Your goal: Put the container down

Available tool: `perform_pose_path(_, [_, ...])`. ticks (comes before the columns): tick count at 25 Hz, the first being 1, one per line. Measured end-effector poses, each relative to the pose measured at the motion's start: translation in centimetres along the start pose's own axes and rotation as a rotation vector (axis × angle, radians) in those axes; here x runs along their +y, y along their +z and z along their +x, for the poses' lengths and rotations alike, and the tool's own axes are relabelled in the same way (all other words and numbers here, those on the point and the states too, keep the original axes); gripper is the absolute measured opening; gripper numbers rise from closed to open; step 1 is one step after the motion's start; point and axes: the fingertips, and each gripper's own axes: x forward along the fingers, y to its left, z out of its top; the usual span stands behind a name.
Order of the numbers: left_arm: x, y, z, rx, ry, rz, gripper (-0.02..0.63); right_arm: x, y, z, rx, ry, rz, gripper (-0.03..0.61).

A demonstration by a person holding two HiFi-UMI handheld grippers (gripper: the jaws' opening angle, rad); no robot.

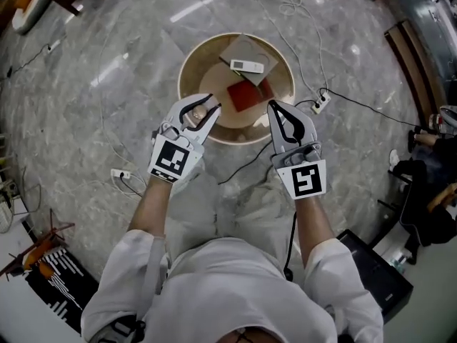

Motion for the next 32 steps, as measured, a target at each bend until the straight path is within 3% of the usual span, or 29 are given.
perform_pose_path(7, [-0.2, -10.3, 5.5, 0.052, 0.062, -0.026, 0.103, -0.3, -11.2, 2.1, 0.026, 0.073, 0.001, 0.005])
perform_pose_path(17, [-2.6, -25.0, 13.9, 0.127, 0.025, -0.068, 0.103, -1.1, -26.3, 2.8, 0.097, 0.088, 0.043, 0.005])
perform_pose_path(24, [-3.2, -32.3, 17.4, 0.168, 0.013, -0.090, 0.104, -1.6, -32.6, 3.7, 0.110, 0.092, 0.057, 0.005])
perform_pose_path(32, [-3.9, -37.7, 19.8, 0.205, -0.002, -0.098, 0.104, -1.7, -36.9, 4.7, 0.113, 0.105, 0.064, 0.006])
